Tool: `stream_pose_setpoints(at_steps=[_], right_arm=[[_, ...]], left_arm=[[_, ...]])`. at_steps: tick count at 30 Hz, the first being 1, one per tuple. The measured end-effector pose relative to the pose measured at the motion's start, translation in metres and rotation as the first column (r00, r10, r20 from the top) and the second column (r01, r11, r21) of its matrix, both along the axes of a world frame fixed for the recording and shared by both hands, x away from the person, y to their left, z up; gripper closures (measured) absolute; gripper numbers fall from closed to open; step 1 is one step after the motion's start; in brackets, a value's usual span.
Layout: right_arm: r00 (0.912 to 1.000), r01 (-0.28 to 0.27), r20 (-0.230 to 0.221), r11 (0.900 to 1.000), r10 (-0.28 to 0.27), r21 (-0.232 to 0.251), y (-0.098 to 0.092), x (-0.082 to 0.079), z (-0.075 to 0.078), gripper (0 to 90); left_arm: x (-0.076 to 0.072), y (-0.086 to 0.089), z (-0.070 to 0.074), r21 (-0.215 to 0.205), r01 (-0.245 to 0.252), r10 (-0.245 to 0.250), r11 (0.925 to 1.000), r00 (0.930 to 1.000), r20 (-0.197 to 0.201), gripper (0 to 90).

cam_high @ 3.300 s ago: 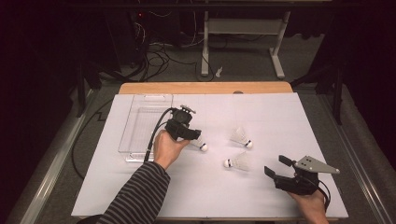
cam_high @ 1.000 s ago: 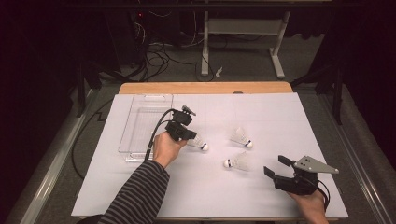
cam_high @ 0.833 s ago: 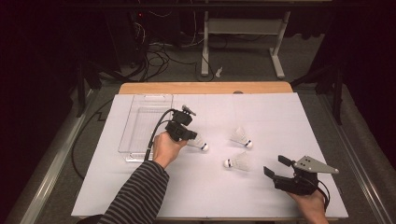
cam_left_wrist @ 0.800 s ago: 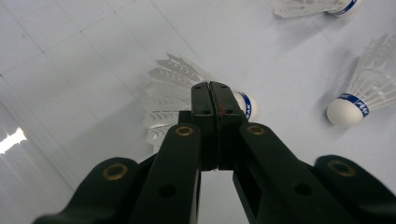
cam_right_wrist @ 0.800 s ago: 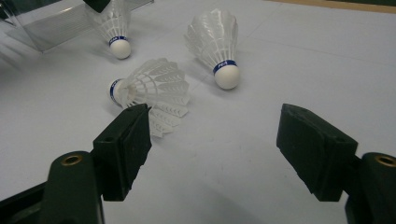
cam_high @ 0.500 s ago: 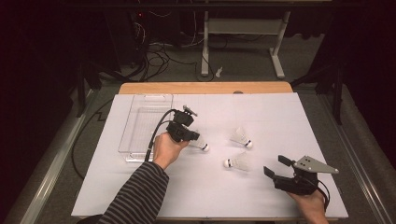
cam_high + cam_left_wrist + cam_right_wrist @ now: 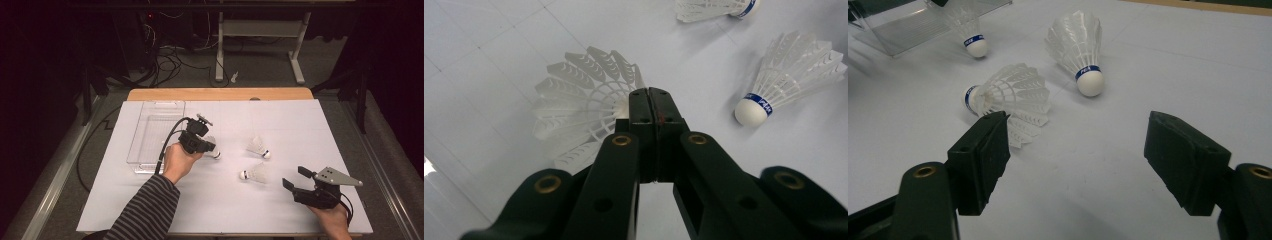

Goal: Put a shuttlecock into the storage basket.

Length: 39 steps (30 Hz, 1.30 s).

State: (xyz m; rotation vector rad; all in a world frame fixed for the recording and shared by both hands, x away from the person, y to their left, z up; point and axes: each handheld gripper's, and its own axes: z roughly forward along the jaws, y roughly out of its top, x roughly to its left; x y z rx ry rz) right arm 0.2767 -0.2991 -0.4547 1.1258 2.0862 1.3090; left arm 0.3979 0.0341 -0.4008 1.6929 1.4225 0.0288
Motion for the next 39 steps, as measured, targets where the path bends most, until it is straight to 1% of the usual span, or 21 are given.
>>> stream_pose_setpoints(at_steps=[24, 30, 39], right_arm=[[1.0, 0.007, 0.003, 1.0, -0.007, 0.008, -0.001, 0.0, 0.0, 26.9], [0.9999, 0.01, 0.005, 1.0, -0.01, 0.008, -0.001, 0.0, 0.0, 26.9], [0.9999, 0.012, 0.004, 1.0, -0.012, 0.009, -0.002, 0.0, 0.0, 26.9]], left_arm=[[-0.011, 0.002, 0.01, -0.021, 0.026, -0.026, 0.9994, 0.9992, 0.031, 89.7], [-0.012, 0.004, 0.014, -0.033, 0.021, -0.02, 0.9992, 0.9991, 0.039, 89.7], [-0.015, 0.007, 0.017, -0.038, 0.023, -0.021, 0.999, 0.9985, 0.05, 89.7]])
